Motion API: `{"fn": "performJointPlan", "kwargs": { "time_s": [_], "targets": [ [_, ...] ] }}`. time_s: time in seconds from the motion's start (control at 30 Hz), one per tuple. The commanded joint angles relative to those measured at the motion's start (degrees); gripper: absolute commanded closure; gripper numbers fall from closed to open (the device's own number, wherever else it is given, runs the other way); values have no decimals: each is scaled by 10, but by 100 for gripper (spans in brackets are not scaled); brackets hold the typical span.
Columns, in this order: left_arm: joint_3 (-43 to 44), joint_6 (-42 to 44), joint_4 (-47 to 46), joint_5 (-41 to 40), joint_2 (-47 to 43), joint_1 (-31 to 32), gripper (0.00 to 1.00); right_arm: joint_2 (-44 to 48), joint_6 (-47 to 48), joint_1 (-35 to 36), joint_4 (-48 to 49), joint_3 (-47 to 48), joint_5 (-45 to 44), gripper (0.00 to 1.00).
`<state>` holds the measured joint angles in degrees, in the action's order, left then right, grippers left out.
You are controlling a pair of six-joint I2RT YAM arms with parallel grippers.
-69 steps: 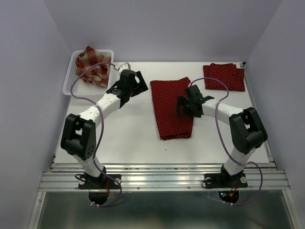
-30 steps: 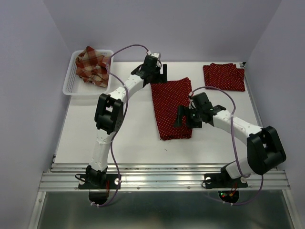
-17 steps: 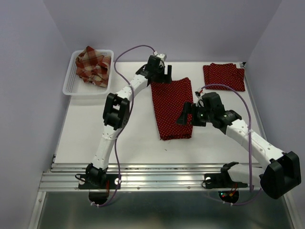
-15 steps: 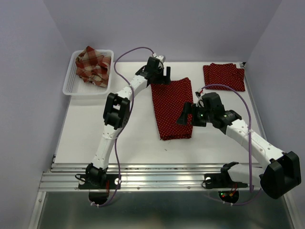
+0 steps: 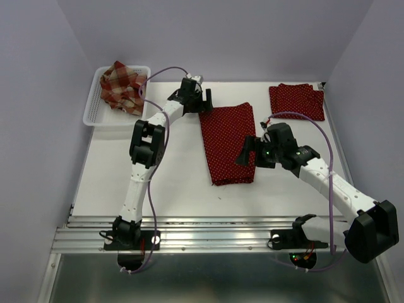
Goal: Fold and stack the skirts
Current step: Fold the skirt
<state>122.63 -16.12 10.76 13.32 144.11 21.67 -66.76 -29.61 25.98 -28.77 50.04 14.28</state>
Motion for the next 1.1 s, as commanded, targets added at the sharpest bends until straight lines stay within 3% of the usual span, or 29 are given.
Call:
{"fn": "performJointPlan", "kwargs": {
  "time_s": [0.0, 0.07, 0.1, 0.2, 0.3, 0.37, 0.4, 0.5, 0.63, 0.83, 1.07],
  "targets": [
    [-41, 0, 18, 18, -45, 7, 1, 4, 8, 5, 1, -4, -19, 0],
    [-68, 3, 16, 14, -55, 7, 4, 5, 10, 5, 0, -6, -20, 0],
    [-73, 6, 21, 7, -56, 7, 21, 7, 11, 5, 0, -6, -23, 0],
    [-82, 11, 24, -1, -59, 7, 35, 12, 12, 5, 1, -13, -29, 0],
    [-66, 7, 29, -17, -46, 7, 67, 16, 12, 5, -1, -16, -35, 0],
    [-38, -5, 45, -40, -38, 7, 83, 21, 11, 5, -1, -18, -33, 0],
    [-24, -10, 53, -62, -31, 7, 100, 22, 11, 5, -1, -19, -33, 0],
    [-32, -36, 66, -101, -43, 6, 100, 24, 14, 5, -3, -16, -35, 0],
    [-127, -83, 50, -213, -114, 4, 100, 18, 21, 5, -3, -10, -37, 0],
    [-425, -267, 1, -310, -286, -10, 100, -12, 24, 5, 0, 3, -47, 0],
    [-674, -467, -28, -313, -470, 10, 100, -37, 19, 5, 17, 7, -60, 0]
  ]
}}
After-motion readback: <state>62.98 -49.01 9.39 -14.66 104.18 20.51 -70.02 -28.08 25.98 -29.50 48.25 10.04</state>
